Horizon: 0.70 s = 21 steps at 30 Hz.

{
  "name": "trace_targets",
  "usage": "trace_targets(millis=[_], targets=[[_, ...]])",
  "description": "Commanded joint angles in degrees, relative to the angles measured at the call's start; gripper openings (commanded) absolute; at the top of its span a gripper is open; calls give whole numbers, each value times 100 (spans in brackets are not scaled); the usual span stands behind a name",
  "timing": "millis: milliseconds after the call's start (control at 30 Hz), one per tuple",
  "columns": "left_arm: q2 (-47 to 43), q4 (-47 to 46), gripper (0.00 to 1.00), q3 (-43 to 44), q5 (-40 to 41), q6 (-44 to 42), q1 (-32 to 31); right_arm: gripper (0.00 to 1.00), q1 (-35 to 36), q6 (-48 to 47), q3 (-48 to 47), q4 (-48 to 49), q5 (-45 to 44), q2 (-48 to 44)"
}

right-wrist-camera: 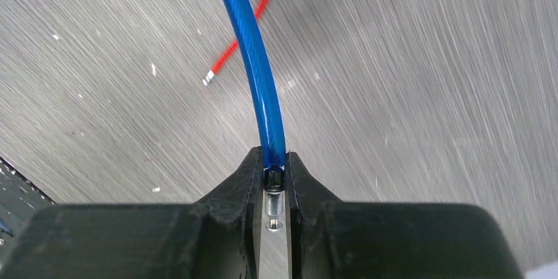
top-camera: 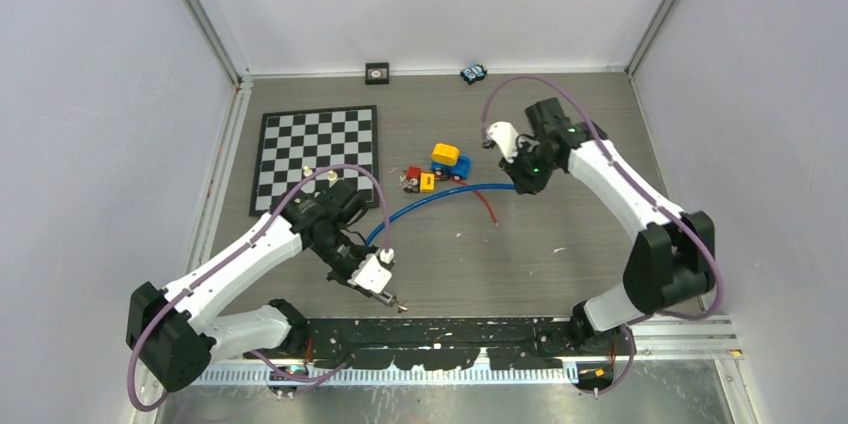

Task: Unlock with the key
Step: Place the lock at the center of the board.

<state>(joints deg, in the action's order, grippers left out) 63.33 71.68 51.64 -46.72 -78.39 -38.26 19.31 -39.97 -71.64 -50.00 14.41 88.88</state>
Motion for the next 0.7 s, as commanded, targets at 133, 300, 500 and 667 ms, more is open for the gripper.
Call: trace_targets(millis=[133, 300, 500, 667], targets=[[494, -228, 0, -21, 1708, -985, -23, 1, -1358, -450, 809, -277, -374, -1068], [1060, -909, 0, -220, 2721, -1335, -16, 1, -1928, -533, 1310, -168, -420, -1298], [1847, -1495, 7, -157, 3667, -1451, -27, 2, -2063, -374, 2026, 338, -635, -1502], [2445, -1952, 17, -105, 4141, -1420, -19, 8, -2072, -189, 2274, 747, -759, -1371]])
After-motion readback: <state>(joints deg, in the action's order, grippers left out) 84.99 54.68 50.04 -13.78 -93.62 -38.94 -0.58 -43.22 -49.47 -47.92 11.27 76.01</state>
